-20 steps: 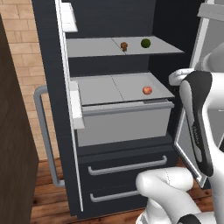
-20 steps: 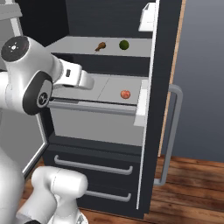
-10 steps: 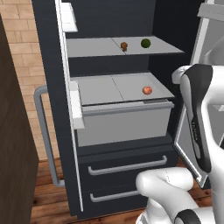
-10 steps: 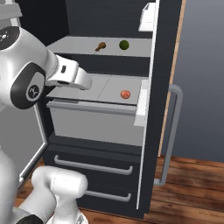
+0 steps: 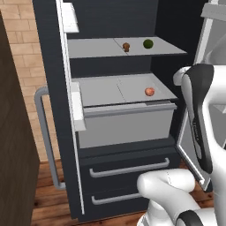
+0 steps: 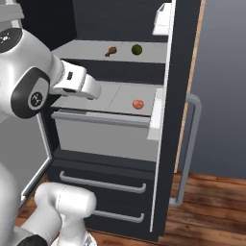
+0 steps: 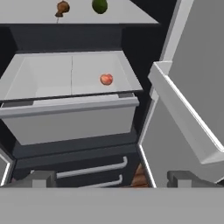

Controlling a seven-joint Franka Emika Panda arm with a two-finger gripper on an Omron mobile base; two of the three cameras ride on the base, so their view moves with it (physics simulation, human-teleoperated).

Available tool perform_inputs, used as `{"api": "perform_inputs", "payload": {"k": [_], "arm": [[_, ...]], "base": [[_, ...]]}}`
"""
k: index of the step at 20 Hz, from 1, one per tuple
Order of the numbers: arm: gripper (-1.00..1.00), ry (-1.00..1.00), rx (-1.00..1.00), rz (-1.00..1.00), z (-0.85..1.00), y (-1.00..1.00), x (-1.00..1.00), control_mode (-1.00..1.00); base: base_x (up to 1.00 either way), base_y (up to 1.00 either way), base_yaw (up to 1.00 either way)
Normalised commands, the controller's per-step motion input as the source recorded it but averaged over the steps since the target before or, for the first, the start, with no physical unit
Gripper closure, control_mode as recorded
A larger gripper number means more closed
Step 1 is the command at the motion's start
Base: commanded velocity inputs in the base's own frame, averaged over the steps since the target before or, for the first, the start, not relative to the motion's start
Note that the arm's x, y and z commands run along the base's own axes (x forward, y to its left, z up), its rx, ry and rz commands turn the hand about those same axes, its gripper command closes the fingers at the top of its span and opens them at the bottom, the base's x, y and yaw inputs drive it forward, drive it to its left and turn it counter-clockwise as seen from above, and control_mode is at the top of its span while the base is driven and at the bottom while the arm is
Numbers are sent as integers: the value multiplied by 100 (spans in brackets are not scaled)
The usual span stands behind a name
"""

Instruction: Open the fridge, remove the peach, lime, and chicken drumstick, and place them on any counter.

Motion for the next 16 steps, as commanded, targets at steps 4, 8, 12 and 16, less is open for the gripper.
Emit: {"api": "perform_inputs", "payload": {"k": [4, 8, 12, 16], "arm": [[-100, 0, 0, 0, 0, 0, 0, 100], [-100, 0, 0, 0, 0, 0, 0, 100], [-100, 0, 0, 0, 0, 0, 0, 100], [-100, 0, 0, 0, 0, 0, 0, 100]], "base": [[79, 0, 0], [92, 2, 0], [74, 0, 0], [60, 0, 0]]}}
